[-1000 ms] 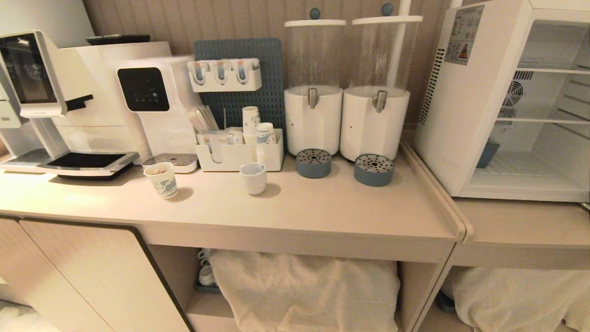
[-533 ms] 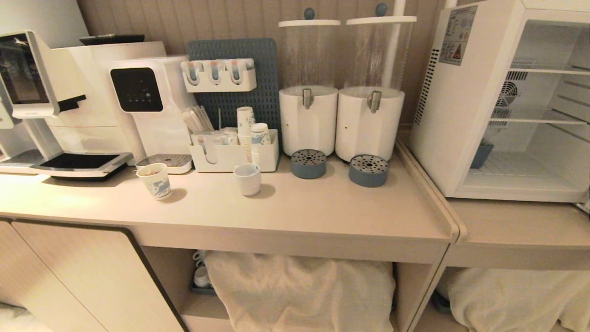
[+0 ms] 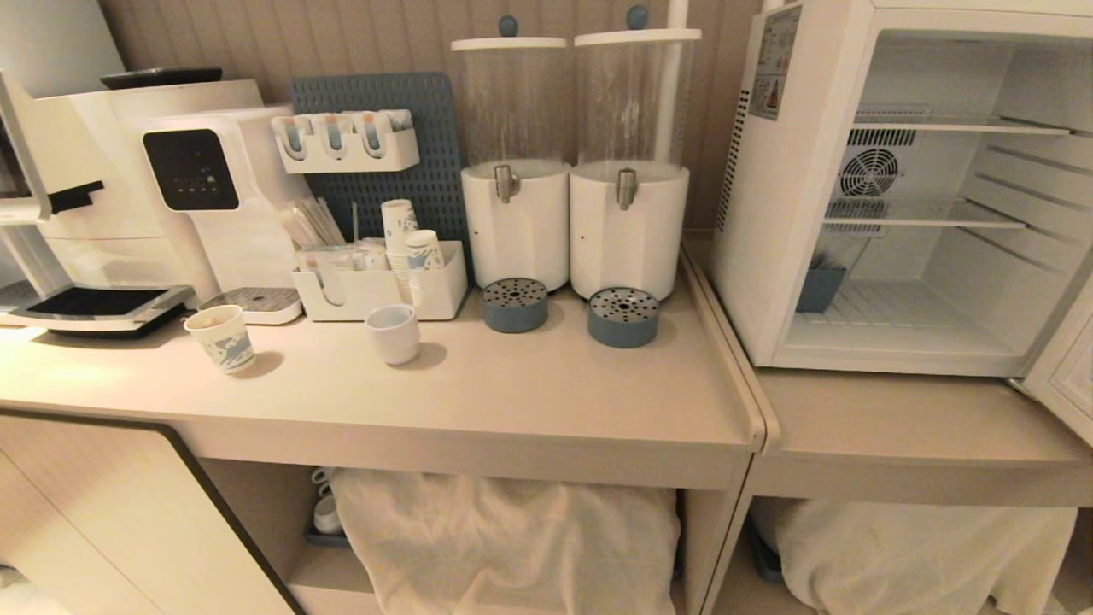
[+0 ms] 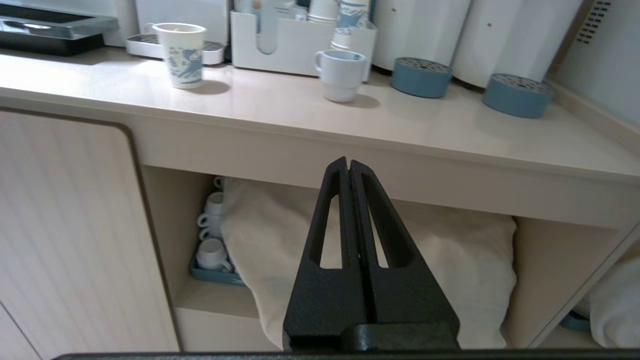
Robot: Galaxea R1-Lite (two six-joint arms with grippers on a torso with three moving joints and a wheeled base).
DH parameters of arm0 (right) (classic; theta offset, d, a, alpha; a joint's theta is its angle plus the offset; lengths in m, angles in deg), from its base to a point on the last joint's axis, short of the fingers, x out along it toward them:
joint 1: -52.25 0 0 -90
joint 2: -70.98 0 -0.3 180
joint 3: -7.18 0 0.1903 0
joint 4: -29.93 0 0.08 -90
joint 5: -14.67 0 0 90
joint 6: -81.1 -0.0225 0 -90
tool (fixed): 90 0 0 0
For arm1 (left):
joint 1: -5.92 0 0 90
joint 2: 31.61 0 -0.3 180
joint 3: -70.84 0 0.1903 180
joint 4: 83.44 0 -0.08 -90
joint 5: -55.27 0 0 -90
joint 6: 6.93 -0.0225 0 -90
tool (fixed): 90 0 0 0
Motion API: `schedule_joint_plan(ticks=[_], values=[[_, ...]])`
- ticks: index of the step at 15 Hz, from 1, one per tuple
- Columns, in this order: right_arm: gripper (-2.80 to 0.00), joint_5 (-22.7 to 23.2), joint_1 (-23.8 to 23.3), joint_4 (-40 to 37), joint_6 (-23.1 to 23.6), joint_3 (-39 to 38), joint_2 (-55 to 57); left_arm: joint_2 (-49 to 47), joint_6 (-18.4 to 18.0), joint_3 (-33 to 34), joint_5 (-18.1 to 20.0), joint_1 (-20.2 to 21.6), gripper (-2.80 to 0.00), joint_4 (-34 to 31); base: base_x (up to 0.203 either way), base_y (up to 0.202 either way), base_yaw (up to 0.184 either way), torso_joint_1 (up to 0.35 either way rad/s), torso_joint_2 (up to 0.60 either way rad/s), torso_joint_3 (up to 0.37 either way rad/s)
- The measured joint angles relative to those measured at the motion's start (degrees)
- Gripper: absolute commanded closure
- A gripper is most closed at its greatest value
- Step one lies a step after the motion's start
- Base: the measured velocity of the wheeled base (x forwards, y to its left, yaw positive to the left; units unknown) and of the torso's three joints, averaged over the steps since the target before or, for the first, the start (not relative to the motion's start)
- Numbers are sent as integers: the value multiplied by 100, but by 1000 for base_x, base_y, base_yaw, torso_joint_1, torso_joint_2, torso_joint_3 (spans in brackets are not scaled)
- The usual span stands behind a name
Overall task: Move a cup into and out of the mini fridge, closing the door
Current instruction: Put the paper cup in the freezer
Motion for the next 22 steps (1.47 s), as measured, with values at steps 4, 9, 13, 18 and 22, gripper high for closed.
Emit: schedule_joint_plan(ticks=[4, 9, 13, 18, 22], values=[[0, -6, -10, -11, 6, 7, 1, 0, 2, 0, 0, -10, 0, -3, 0, 0, 0, 0, 0, 0], [0, 103, -5, 41, 403, 153, 4, 0, 17, 0, 0, -5, 0, 3, 0, 0, 0, 0, 0, 0], [0, 703, -4, -274, 409, 1704, 552, 0, 24, 0, 2, -2, 0, 9, 0, 0, 0, 0, 0, 0], [0, 1248, 35, -159, 342, 3363, 3391, 0, 35, 0, 1, -5, 0, 9, 0, 0, 0, 0, 0, 0], [0, 905, 11, 1476, 72, 3823, 6150, 0, 43, 0, -2, -10, 0, 9, 0, 0, 0, 0, 0, 0]])
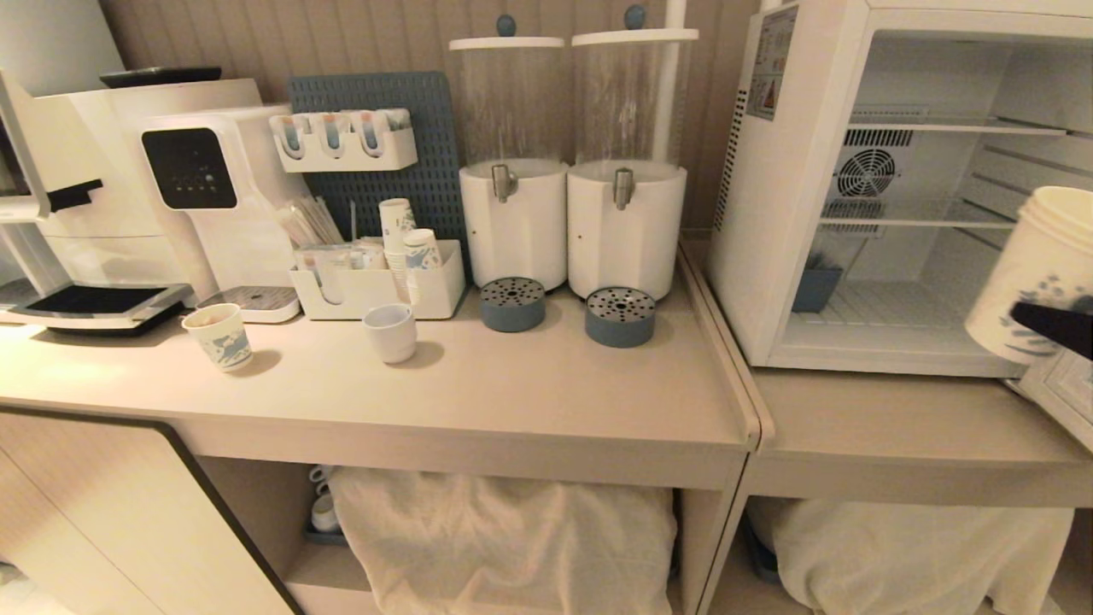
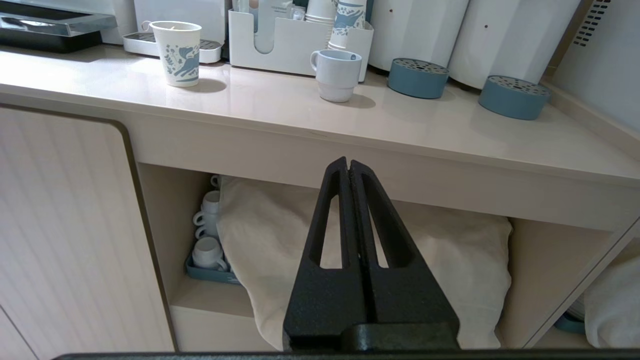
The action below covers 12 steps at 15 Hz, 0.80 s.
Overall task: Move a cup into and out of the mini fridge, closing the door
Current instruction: Put the paper cup in the freezer
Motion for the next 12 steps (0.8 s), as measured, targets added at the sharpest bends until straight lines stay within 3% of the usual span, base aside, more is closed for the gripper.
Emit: schedule_joint_plan(ticks=[4, 7, 9, 12], values=[[0, -798, -129, 2514, -197, 143, 2621, 0, -4, 0, 0, 0, 0, 3, 0, 0, 0, 0, 0, 0], [0, -1286, -506, 4244, -324, 461, 4198, 0, -15, 0, 2, 5, 0, 0, 0, 0, 0, 0, 0, 0], [0, -1389, -890, 4805, -418, 810, 4813, 0, -32, 0, 3, 5, 0, -1, 0, 0, 0, 0, 0, 0], [0, -1236, -1351, 4857, -435, 1017, 5319, 0, -34, 0, 5, 5, 0, -6, 0, 0, 0, 0, 0, 0]])
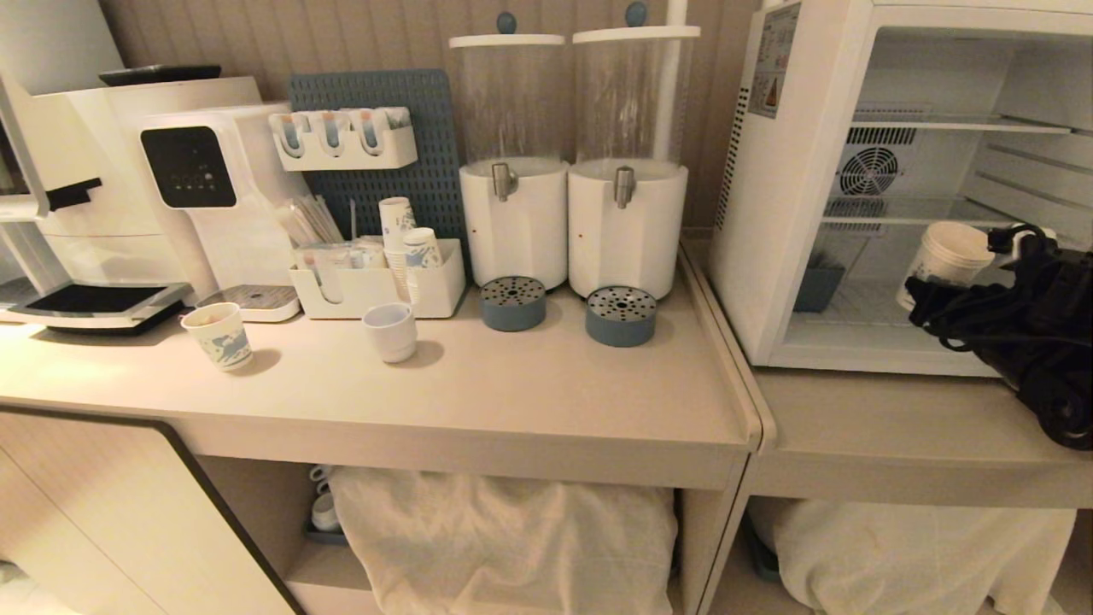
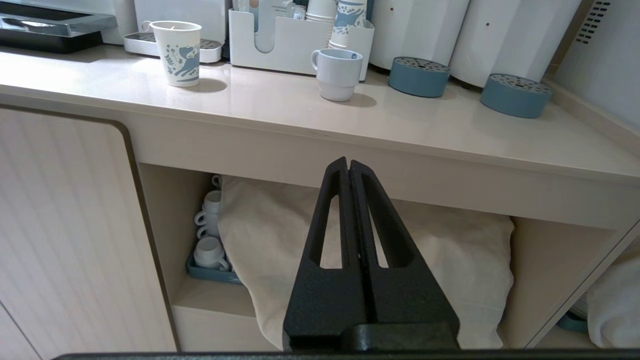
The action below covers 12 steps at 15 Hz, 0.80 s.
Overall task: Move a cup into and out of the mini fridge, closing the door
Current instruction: Put the paper cup in the freezer
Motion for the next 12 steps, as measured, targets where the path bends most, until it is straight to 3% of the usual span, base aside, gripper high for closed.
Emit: schedule_joint_plan(ticks=[6, 12], values=[[0, 128, -206, 24, -2, 153, 562, 0, -9, 0, -6, 2, 0, -5, 0, 0, 0, 0, 0, 0], [0, 184, -202, 81, 48, 937, 1208, 0, -6, 0, -6, 0, 0, -2, 0, 0, 0, 0, 0, 0]])
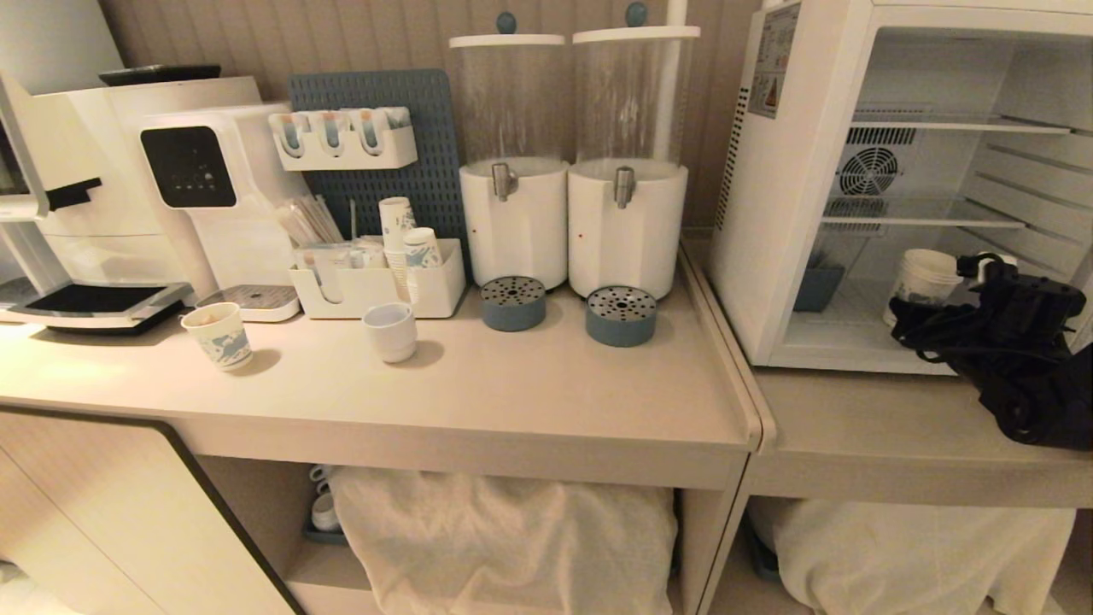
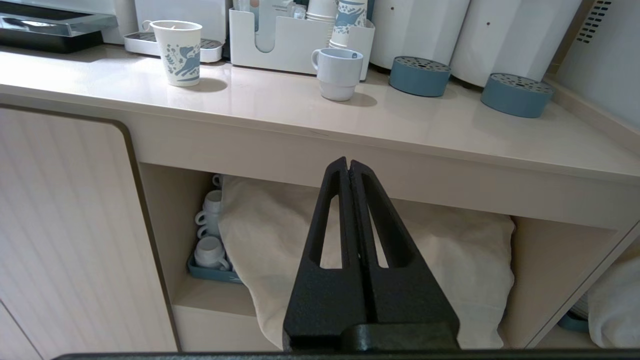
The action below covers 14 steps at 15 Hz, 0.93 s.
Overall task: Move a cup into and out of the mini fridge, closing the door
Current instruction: Put the paper cup in the freezer
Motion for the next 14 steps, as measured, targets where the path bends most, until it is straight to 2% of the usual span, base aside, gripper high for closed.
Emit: schedule_joint_plan(ticks=[4, 9, 10, 14], values=[[0, 20, 23, -404, 25, 454, 145, 0, 0, 0, 1, 2, 0, 0, 0, 0, 0, 0, 0, 0], [0, 15, 40, -368, 29, 328, 207, 0, -5, 0, 1, -5, 0, -2, 0, 0, 0, 0, 0, 0], [-280, 25, 41, -378, 28, 287, 207, 0, -2, 0, 1, -5, 0, 0, 0, 0, 0, 0, 0, 0], [-280, 71, 49, -478, 19, 194, 203, 0, -2, 0, 0, 0, 0, -1, 0, 0, 0, 0, 0, 0]])
